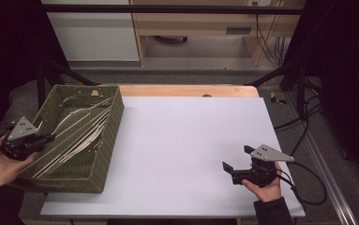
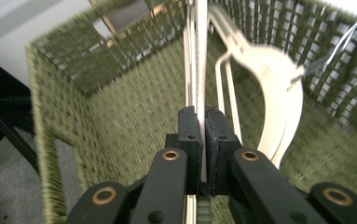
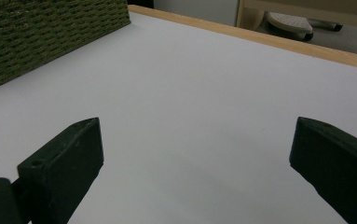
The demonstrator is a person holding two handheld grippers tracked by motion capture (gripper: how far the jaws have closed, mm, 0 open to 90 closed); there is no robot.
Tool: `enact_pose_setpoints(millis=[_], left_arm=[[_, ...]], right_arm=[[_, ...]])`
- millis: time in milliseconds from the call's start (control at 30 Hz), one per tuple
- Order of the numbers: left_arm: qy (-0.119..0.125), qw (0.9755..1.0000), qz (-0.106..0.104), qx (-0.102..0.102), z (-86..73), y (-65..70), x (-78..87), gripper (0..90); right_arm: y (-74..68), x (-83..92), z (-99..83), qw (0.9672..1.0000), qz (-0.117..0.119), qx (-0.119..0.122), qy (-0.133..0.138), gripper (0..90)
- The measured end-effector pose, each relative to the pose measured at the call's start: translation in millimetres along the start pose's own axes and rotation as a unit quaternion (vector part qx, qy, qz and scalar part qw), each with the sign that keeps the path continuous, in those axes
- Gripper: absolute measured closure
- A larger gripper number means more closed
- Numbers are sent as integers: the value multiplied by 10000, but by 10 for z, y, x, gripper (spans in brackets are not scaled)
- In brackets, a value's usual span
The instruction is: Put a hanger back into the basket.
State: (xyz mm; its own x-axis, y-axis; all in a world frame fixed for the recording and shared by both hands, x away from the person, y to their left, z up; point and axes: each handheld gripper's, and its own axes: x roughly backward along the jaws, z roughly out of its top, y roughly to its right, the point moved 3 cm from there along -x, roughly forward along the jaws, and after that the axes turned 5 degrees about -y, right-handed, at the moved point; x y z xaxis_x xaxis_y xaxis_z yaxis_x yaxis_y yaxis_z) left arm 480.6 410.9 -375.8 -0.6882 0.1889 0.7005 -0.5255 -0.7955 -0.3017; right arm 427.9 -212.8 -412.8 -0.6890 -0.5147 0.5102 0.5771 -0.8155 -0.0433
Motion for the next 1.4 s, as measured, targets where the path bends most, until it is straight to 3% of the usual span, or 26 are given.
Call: enact_pose_setpoints(millis=[133, 200, 333, 367, 500, 633, 733, 867, 900, 1000, 1233, 1367, 1400], left_arm=[[-188, 9996, -144, 123, -78, 22, -106, 860], [-432, 9990, -107, 67, -88, 31, -136, 845], [-755, 9965, -369, 3, -49, 105, -207, 806], [-806, 9963, -304, -40, -46, 121, -223, 807], [-825, 9958, -403, 37, -38, 122, -225, 792], [-819, 9955, -485, 7, -43, 138, -209, 709], [-583, 9972, -460, 96, -16, 111, -122, 620], [-33, 9979, -437, 474, 83, 91, 24, 427], [196, 9967, -449, 641, 125, 109, 60, 382], [669, 9933, -506, 797, 218, 182, 143, 284], [1455, 9835, -692, 826, 455, 566, 323, 126], [1862, 9720, -987, 1043, 564, 821, 340, 84], [1915, 9704, -1035, 1043, 580, 869, 333, 81]], right_arm=[[-1, -5, -2, 10000, 0, 7, -12, 34], [-4, -7, -3, 10000, 9, -7, -19, 35], [-3, -7, -3, 10000, 3, 12, -16, 35], [-3, -6, -3, 10000, 6, 6, -15, 35], [-5, -7, -6, 10000, 30, 15, -34, 35], [-6, -11, -6, 10000, 9, 0, -33, 35], [-6, -6, -5, 10000, 36, 15, -32, 35], [0, 4, 1, 10000, 29, 18, 5, 36], [-5, 6, 2, 10000, 24, -23, 9, 36], [-2, 15, 8, 10000, 54, -25, 53, 34], [3, 53, 21, 9998, 119, -41, 182, 32], [0, 67, 25, 9996, 171, -49, 225, 29], [1, 75, 26, 9995, 185, -50, 240, 29]])
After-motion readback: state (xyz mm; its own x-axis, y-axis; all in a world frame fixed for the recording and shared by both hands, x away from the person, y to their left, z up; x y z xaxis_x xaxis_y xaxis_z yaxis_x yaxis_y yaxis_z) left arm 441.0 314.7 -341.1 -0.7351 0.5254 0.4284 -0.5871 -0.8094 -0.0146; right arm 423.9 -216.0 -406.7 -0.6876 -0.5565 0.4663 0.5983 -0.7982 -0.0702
